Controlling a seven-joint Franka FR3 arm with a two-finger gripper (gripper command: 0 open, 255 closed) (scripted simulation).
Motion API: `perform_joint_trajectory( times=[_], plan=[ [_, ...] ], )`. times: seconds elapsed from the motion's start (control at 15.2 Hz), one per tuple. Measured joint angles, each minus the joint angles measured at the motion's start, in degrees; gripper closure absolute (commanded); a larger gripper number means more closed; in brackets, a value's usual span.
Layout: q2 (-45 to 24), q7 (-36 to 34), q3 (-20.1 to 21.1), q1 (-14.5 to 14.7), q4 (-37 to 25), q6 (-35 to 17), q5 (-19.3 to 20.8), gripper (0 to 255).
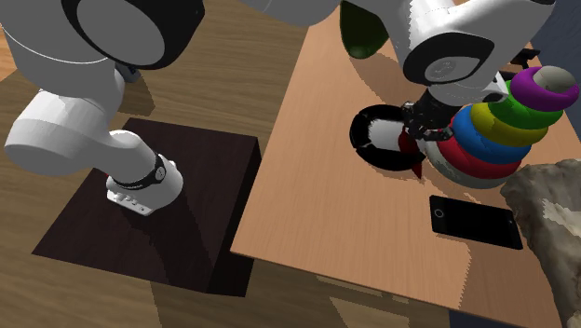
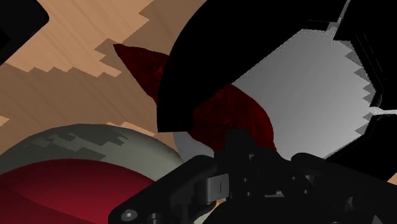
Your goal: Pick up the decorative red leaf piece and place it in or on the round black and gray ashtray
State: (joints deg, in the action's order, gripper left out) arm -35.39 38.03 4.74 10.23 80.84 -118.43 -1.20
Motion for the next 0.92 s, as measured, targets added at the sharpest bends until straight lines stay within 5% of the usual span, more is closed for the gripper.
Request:
perform_joint_trajectory(
  times=[0.07,0.26,0.66,0.92],
  plan=[
    [0.04,0.00,0.02,0.01,-0.03,0.00,-0.01,0],
    [1.06,7.35,1.42,-2.46,1.21,0.16,-0.22,0],
    [-1.46,44.83,6.84,-12.69,-5.03,6.88,0.17,0],
    [-2.92,49.24,7.43,-13.43,-5.17,6.02,0.47,0]
  ],
)
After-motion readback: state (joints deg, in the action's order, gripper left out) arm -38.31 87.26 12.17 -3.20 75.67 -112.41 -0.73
